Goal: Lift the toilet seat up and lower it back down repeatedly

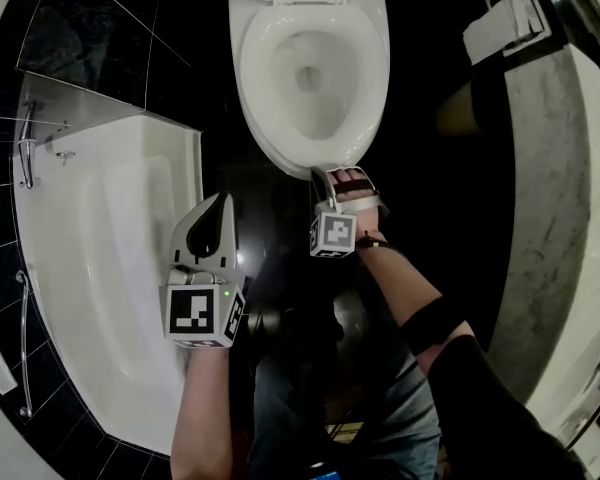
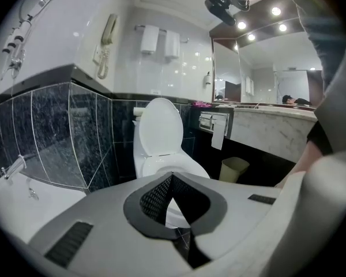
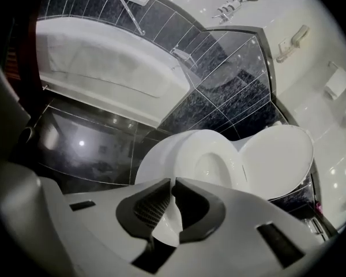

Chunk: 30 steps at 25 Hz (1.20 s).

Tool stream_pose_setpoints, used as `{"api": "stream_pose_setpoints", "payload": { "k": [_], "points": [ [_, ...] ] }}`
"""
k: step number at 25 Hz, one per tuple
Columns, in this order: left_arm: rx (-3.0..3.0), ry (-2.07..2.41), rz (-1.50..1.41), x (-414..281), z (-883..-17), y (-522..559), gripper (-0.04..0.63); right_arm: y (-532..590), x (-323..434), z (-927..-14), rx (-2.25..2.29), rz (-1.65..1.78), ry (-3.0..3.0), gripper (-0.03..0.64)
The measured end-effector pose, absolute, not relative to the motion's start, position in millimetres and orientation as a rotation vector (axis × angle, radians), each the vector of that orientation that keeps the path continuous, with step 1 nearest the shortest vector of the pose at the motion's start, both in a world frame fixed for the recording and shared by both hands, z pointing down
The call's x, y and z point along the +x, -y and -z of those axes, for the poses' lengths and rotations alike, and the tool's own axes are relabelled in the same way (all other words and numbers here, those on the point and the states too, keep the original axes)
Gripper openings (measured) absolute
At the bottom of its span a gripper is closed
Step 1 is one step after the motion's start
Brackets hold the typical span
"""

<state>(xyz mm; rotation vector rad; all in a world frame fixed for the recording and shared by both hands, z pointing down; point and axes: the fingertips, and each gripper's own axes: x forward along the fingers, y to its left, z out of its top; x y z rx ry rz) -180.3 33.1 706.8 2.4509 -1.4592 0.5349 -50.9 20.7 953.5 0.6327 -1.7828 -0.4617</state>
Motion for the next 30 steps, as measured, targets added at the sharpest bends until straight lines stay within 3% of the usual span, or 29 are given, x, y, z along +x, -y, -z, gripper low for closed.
{"api": "stream_pose_setpoints", "payload": {
  "k": [11, 16, 21, 30],
  "points": [
    [2.452, 1.455, -0.549, -169.4, -698.1, -29.1, 0.000, -21.1, -48.9, -955.9, 0.601, 0.442, 1.781, 0.049],
    [2.438, 1.459, -0.549, -171.7, -667.6, -38.5, 0.001, -26.7, -45.7, -913.3, 0.636, 0.428, 1.797, 0.051],
    [2.456, 1.479, -0.503, -167.6, -602.6, -38.5, 0.001, -0.4, -28.0, -811.7, 0.744, 0.449, 1.798, 0.017],
    [2.480, 1.477, -0.420, -165.1, -427.3, -51.3, 0.002, 6.6, -7.0, -539.9, 1.054, 0.288, 1.964, 0.014]
  ]
}}
